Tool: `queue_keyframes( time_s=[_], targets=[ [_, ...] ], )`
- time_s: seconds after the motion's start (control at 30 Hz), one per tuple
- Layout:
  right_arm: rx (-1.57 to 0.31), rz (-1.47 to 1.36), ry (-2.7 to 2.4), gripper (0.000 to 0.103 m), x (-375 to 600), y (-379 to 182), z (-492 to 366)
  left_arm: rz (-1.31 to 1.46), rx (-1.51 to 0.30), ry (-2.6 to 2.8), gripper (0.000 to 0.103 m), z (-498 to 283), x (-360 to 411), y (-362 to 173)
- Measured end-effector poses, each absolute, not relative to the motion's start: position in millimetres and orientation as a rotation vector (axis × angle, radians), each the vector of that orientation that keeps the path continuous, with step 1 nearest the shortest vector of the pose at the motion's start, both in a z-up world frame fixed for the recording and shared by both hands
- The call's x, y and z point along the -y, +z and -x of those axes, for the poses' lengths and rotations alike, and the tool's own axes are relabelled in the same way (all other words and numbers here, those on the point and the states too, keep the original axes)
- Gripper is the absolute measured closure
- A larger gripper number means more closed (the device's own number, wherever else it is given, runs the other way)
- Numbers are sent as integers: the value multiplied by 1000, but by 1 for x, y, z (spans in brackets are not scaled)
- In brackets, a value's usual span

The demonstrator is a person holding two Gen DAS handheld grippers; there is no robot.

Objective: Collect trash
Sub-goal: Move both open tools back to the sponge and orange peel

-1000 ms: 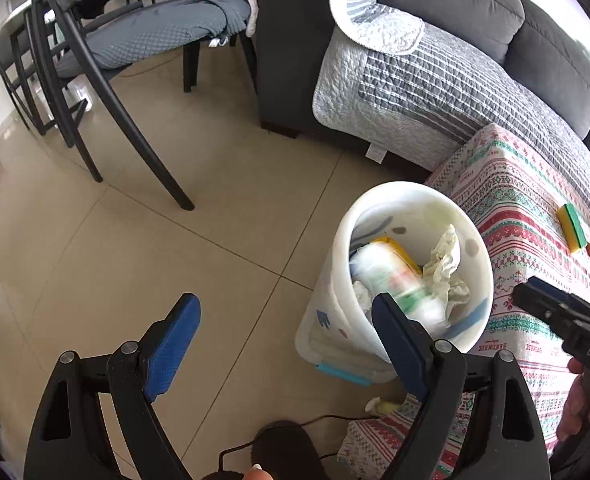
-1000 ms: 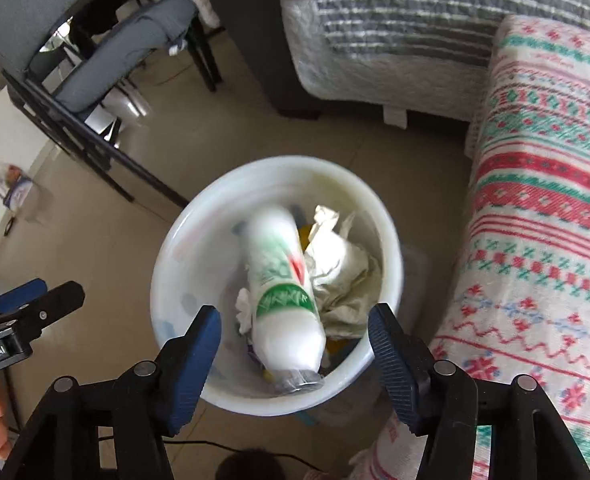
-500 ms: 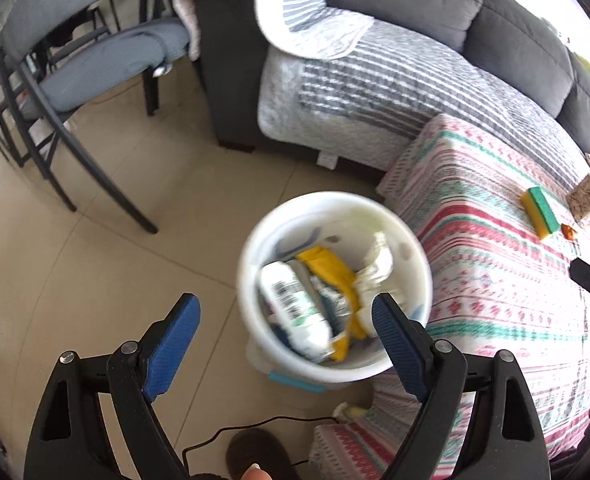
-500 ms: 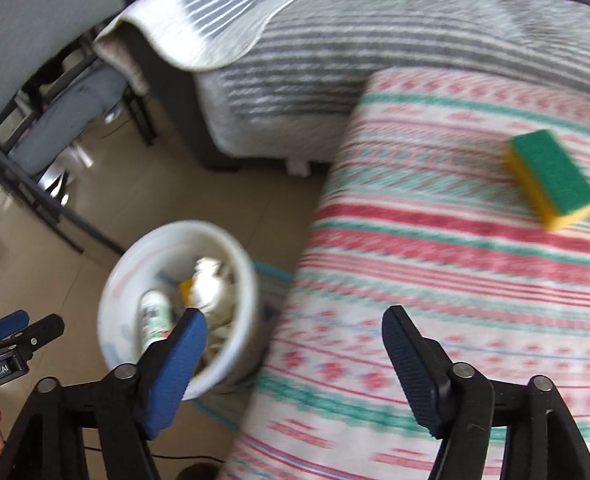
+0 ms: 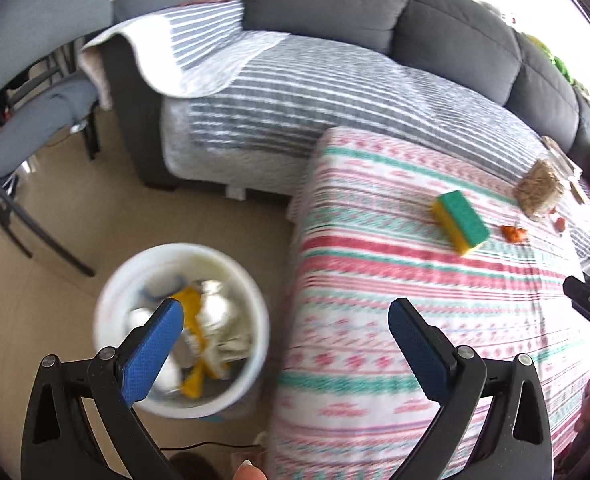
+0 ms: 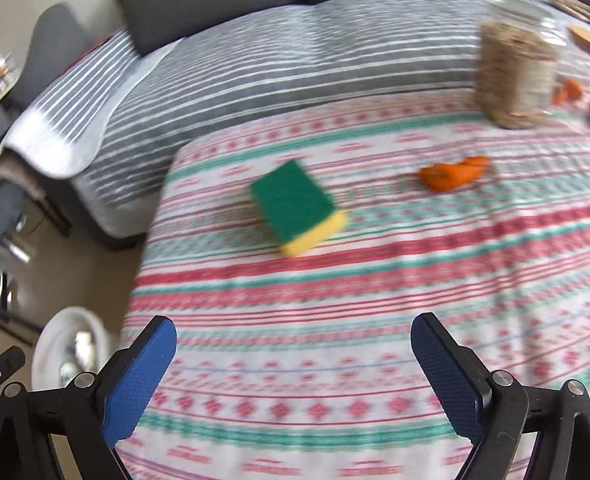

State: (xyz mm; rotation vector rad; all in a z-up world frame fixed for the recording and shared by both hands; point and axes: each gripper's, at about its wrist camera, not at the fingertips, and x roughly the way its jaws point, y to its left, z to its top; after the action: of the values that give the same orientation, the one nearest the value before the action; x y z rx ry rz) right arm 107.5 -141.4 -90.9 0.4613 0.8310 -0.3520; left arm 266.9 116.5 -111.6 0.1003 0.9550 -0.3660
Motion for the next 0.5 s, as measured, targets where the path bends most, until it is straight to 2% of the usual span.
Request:
queue_keyframes(
  time_s=[0.5],
  targets=[
    [-809, -543, -490, 6, 240, -106, -66, -49, -991, -516, 0, -269, 20, -143]
  ],
)
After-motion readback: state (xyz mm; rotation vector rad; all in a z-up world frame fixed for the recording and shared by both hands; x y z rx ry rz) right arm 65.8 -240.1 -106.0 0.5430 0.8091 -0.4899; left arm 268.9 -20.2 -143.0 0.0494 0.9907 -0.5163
